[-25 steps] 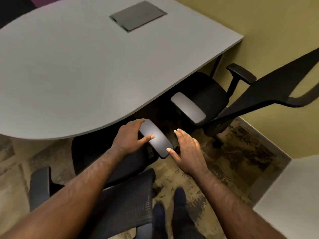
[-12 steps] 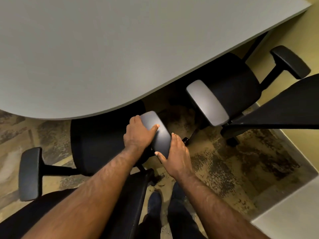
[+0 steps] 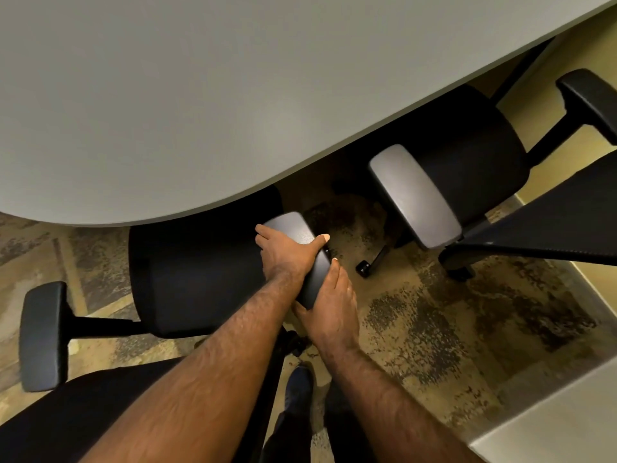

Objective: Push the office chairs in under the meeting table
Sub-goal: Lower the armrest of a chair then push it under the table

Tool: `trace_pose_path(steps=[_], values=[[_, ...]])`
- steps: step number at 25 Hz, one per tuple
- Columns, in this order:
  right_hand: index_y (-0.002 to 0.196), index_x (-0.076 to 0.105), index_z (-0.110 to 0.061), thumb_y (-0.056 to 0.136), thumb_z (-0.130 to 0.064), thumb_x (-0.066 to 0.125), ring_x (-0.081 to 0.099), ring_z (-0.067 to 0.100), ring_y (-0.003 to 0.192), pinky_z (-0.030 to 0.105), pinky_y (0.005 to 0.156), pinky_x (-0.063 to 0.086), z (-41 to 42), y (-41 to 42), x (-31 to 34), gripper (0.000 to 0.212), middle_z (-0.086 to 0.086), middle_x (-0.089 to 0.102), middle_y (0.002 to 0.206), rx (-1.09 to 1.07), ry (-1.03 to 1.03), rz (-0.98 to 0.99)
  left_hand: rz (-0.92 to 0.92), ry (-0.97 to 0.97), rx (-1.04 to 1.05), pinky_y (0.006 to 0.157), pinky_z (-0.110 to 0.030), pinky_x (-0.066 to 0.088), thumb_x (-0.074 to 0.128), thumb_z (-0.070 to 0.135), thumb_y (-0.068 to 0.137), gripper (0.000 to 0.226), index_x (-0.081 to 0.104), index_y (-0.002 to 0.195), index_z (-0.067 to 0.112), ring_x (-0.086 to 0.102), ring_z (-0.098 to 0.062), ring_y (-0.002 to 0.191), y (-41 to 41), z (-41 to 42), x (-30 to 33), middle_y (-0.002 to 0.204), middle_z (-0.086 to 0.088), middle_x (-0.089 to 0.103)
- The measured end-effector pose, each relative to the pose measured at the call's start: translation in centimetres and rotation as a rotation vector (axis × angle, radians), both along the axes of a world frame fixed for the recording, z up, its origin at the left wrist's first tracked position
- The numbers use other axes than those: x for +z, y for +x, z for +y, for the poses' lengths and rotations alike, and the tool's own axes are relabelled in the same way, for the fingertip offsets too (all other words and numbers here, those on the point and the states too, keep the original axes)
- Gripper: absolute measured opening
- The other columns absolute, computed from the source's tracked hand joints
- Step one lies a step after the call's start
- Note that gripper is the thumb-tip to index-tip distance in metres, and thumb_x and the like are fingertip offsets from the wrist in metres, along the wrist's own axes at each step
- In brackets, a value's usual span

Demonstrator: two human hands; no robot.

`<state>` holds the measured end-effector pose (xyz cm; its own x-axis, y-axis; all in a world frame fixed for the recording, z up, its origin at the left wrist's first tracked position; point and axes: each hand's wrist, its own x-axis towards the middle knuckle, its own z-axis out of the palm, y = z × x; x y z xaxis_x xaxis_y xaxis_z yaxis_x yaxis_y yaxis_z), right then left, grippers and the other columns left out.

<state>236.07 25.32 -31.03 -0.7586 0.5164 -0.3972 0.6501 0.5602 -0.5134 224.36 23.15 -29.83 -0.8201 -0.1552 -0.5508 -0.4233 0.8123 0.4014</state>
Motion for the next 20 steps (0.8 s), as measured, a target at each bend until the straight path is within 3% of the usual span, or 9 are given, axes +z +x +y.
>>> trace_pose_path(steps=[9, 20], values=[[0.147, 0.007, -0.005, 0.073, -0.058, 0.069, 0.031, 0.025, 0.138, 0.036, 0.110, 0.035, -2.2, -0.4, 0.0, 0.110, 0.013, 0.027, 0.153, -0.105, 0.075, -0.076, 0.123, 0.060, -0.070, 0.095, -0.044, 0.051, 0.090, 0.050, 0.055, 0.119, 0.022, 0.144, 0.010, 0.047, -0.031, 0.127, -0.5, 0.1, -1.6, 0.144, -0.009, 0.037], [0.145, 0.012, -0.003, 0.071, -0.047, 0.076, 0.044, 0.028, 0.128, 0.039, 0.100, 0.045, -4.0, -1.4, 0.2, 0.107, 0.016, 0.034, 0.147, -0.258, 0.069, -0.122, 0.110, 0.113, -0.265, 0.105, -0.043, 0.044, 0.091, 0.047, 0.055, 0.125, 0.017, 0.148, 0.009, 0.041, -0.030, 0.131, -1.1, -0.1, -1.2, 0.146, -0.010, 0.034]])
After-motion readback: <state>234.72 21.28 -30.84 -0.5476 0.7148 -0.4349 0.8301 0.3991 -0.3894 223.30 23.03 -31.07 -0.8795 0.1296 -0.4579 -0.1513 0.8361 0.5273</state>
